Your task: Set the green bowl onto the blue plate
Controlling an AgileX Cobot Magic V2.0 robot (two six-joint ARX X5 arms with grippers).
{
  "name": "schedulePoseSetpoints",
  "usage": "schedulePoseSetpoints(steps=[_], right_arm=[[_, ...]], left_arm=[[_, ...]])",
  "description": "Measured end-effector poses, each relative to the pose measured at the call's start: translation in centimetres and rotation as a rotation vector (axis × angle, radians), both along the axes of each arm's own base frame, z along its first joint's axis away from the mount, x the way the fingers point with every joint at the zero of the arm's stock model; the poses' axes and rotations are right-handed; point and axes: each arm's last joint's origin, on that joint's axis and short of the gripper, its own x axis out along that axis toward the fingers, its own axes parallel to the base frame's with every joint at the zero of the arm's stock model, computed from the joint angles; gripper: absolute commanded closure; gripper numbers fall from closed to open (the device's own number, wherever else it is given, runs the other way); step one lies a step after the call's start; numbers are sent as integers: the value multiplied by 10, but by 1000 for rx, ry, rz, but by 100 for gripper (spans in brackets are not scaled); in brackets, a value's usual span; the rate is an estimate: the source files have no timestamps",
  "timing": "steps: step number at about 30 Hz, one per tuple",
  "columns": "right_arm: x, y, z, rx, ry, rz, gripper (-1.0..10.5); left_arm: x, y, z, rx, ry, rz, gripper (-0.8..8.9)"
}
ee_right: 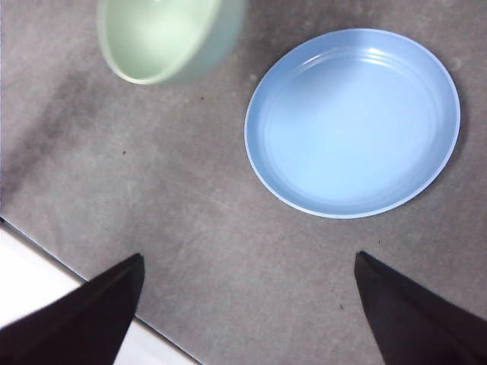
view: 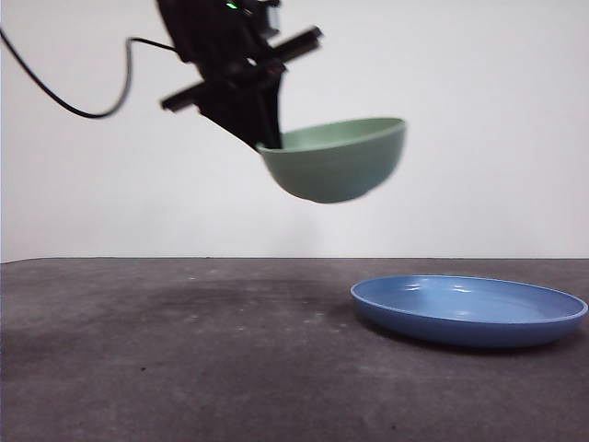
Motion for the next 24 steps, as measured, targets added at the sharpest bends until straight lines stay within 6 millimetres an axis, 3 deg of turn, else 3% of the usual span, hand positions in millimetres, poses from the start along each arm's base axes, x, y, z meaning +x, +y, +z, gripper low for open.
schedulePoseSetpoints(steps=[14, 24], right_arm=[[-30, -5, 9, -3, -71, -53, 503], [-37, -6, 8, -10, -70, -61, 503]], left_arm=[[36, -95, -48, 56, 81, -111, 803], [46, -116, -95, 109, 150, -126, 803]])
